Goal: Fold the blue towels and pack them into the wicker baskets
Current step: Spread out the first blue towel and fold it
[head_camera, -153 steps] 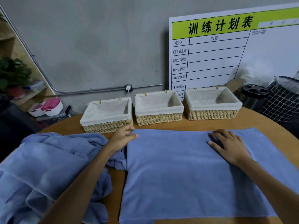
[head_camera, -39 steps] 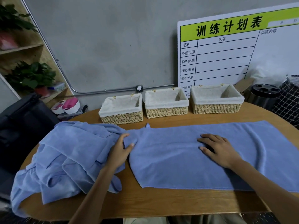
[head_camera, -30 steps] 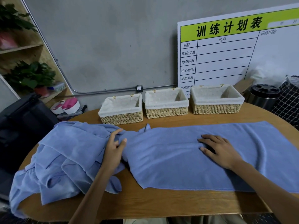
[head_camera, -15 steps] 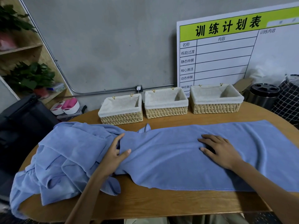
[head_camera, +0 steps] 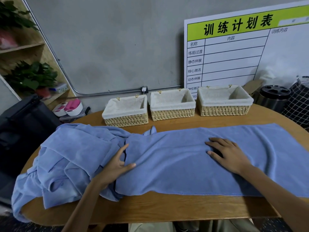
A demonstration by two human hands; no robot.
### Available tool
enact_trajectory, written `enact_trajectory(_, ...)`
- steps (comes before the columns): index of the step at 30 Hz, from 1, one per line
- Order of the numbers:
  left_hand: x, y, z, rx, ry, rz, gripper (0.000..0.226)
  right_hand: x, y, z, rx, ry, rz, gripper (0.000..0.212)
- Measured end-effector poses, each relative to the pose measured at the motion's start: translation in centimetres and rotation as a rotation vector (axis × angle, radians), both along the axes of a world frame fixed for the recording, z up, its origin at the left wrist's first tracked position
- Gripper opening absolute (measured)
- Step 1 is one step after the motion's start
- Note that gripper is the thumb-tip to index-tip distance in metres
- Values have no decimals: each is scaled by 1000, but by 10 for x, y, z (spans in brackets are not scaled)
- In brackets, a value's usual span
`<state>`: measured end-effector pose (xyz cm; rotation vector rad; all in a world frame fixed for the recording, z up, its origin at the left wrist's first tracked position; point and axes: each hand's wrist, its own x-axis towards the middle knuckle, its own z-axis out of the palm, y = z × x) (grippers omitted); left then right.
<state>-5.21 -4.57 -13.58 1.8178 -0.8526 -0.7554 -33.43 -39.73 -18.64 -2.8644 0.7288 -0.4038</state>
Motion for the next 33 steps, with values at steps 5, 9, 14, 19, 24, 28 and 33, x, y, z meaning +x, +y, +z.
enact_trajectory(5, 0, -4, -2, 244, -422, 67, 90, 0, 1, -2, 0, -7, -11, 68)
enact_trajectory(9, -20, -25, 14, 416, -1020, 171, 71, 0, 0, -3, 0, -12, -3, 66)
enact_trajectory(14, -24, -61, 3, 218, -1142, 125, 53, -1, 1, -3, 8, -6, -8, 69)
enact_trajectory(19, -10, -70, -20, 398, -1051, 134, 72, 0, 1, -2, 10, 2, -7, 70)
enact_trajectory(24, 2, -73, -22, 367, -1046, 202, 73, 1, 1, -1, 11, 12, -8, 67)
enact_trajectory(28, 12, -85, -25, 352, -1031, 113, 75, 0, 1, -1, 12, 23, -7, 68)
enact_trajectory(33, 40, -85, -34, 496, -999, 35, 87, -2, 1, -1, 38, 29, 36, 83)
